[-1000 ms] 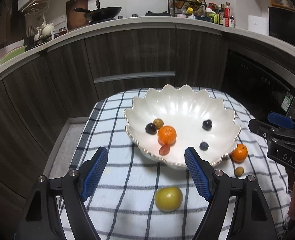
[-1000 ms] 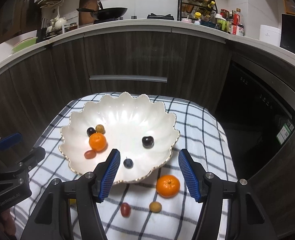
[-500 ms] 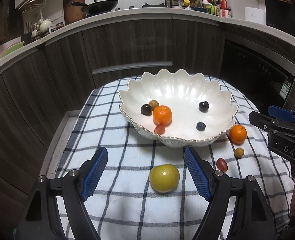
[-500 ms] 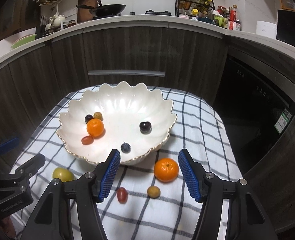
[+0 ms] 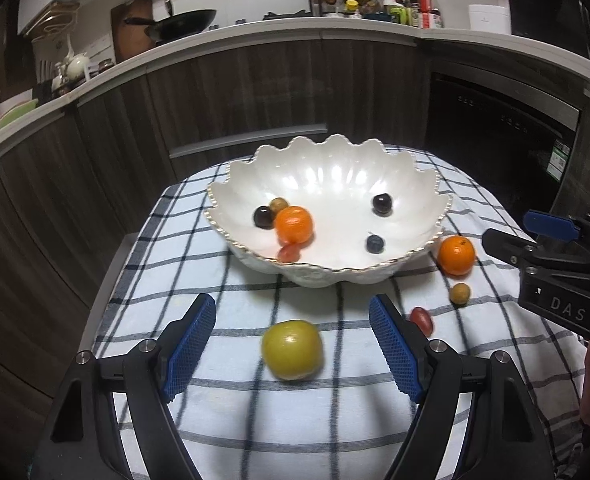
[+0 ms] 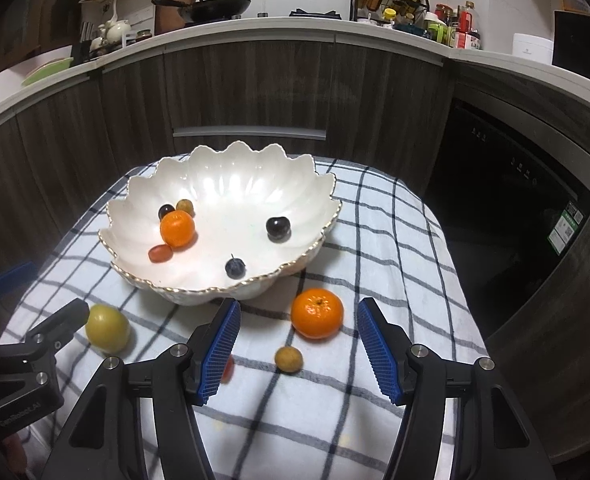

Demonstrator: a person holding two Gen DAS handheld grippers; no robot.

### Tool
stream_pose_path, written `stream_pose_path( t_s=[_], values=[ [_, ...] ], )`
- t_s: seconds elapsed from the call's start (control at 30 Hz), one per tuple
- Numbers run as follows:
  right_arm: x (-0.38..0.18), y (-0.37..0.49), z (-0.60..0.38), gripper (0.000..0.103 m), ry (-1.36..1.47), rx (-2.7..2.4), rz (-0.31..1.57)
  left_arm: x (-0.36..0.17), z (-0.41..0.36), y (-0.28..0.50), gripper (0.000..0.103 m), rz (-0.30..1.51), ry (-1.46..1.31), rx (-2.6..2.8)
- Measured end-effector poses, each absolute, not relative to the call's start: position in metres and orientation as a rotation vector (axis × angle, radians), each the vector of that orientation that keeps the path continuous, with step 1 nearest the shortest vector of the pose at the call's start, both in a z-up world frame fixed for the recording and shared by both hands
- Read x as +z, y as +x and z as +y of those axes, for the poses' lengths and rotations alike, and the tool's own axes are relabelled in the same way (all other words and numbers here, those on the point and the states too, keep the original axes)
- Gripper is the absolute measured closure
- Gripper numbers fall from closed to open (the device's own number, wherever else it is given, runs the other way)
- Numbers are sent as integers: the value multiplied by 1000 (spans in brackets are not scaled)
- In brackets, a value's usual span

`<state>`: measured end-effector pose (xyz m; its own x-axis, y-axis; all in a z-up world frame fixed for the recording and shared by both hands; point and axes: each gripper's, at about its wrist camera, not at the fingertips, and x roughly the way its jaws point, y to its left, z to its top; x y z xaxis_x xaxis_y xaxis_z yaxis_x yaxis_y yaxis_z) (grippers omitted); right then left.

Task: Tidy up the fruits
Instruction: 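Move left tool onto the yellow-green fruit while right tool approaches the small brown fruit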

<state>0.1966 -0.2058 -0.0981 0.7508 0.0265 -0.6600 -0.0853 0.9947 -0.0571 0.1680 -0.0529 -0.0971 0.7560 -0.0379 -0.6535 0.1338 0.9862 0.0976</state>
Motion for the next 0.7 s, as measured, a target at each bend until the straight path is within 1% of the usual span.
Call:
stream_pose_path(
  t_s=[0.23,0.7],
  values=[
    [-104,196,-217,41,-99,98,729,-105,-73,166,24,715,179,-119],
    [-133,201,-214,42,-66,99,769,-126,-60,175,24,723,181,-67]
  ],
)
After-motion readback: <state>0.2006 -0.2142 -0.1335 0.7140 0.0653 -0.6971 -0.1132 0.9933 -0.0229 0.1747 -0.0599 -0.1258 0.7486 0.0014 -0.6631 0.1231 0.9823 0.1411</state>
